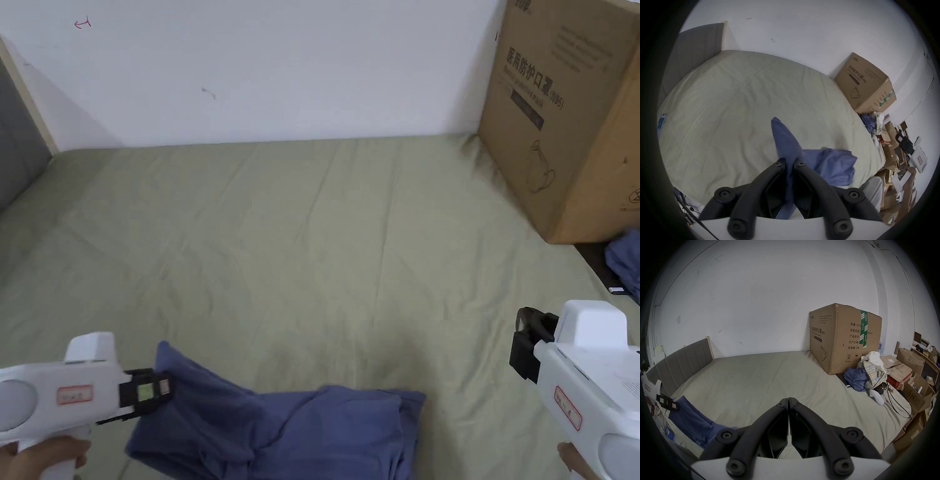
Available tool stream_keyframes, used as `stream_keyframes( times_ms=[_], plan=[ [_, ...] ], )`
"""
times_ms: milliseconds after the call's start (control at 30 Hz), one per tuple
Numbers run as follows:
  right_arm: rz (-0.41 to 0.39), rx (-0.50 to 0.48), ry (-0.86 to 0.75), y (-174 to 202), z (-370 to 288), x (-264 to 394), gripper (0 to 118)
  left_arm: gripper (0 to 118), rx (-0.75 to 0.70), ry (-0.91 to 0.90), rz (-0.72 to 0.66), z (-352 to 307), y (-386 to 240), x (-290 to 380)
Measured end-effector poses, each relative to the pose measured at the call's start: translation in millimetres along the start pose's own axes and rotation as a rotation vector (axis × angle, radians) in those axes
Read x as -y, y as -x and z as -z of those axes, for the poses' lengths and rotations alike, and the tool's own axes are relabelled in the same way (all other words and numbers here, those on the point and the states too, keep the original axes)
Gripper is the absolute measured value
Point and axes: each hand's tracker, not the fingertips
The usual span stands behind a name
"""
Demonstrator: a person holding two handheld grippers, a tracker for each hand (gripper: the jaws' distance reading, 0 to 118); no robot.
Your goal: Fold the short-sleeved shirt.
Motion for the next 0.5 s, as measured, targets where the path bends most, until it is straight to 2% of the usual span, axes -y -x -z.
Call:
stream_keyframes(
  times_ms=[233,500],
  plan=[
    [0.011,0.015,-0.012,-14,-7,1,0,6,0.120,0.087,0.148,39,-92,-8],
    [0.027,0.053,-0.002,-33,-13,7,0,6,0.140,0.228,0.274,126,-165,21]
  ],
)
